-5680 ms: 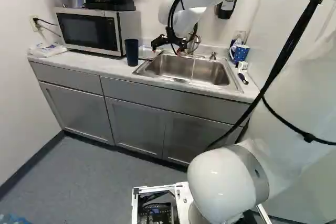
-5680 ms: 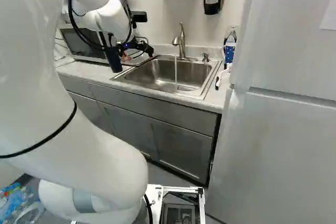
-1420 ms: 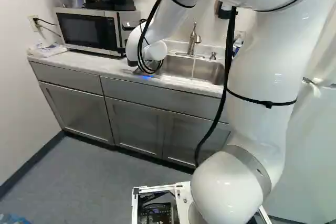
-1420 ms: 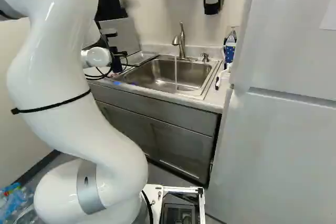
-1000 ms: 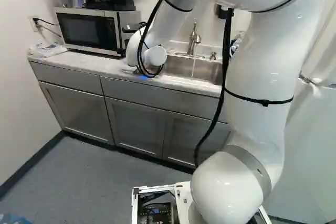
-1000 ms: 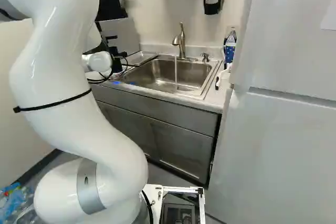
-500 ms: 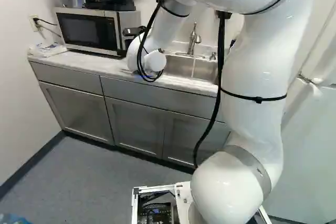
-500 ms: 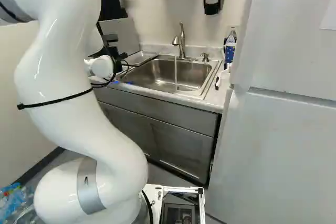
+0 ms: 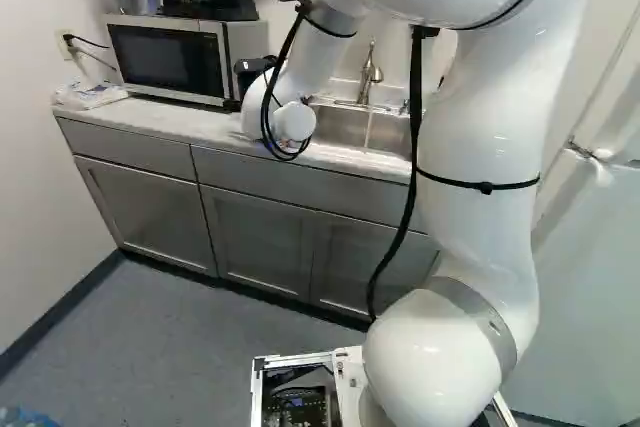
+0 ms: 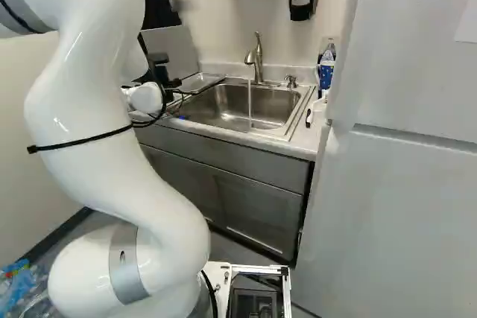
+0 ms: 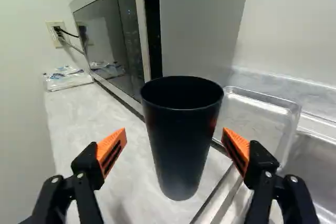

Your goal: Rinse the cup and place it in the tray

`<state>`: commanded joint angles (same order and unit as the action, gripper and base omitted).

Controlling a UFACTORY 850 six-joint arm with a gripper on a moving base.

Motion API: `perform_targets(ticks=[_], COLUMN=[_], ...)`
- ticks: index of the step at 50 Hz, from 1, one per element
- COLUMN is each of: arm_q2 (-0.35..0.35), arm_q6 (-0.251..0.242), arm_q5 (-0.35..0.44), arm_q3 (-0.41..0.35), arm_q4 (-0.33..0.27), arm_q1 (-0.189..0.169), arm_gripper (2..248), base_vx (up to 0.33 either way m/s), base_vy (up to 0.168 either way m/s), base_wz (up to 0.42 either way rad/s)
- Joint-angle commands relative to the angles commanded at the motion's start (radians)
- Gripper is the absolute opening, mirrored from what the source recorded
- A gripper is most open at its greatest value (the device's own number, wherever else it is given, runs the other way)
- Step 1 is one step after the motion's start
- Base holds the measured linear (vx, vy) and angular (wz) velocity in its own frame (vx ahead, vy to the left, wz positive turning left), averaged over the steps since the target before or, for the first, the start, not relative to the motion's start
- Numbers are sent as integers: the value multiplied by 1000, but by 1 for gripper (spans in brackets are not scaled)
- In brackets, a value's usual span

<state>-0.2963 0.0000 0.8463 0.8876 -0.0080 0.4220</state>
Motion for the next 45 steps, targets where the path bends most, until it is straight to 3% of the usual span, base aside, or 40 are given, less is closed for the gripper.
perform_targets(ticks=[2, 3, 7, 8, 12, 13, 18, 19, 45], arm_q2=[0, 0, 0, 0, 0, 0, 0, 0, 45], arm_q6=[0, 0, 0, 0, 0, 0, 0, 0, 0], arm_q5=[0, 0, 0, 0, 0, 0, 0, 0, -3], arm_q3=[0, 0, 0, 0, 0, 0, 0, 0, -8], arm_q4=[0, 0, 0, 0, 0, 0, 0, 0, 0], arm_q1=[0, 0, 0, 0, 0, 0, 0, 0, -18], arm_gripper=[246, 212, 212, 174, 174, 137, 137, 123, 123], base_vx=[0, 0, 0, 0, 0, 0, 0, 0, 0], base_vy=[0, 0, 0, 0, 0, 0, 0, 0, 0], base_wz=[0, 0, 0, 0, 0, 0, 0, 0, 0])
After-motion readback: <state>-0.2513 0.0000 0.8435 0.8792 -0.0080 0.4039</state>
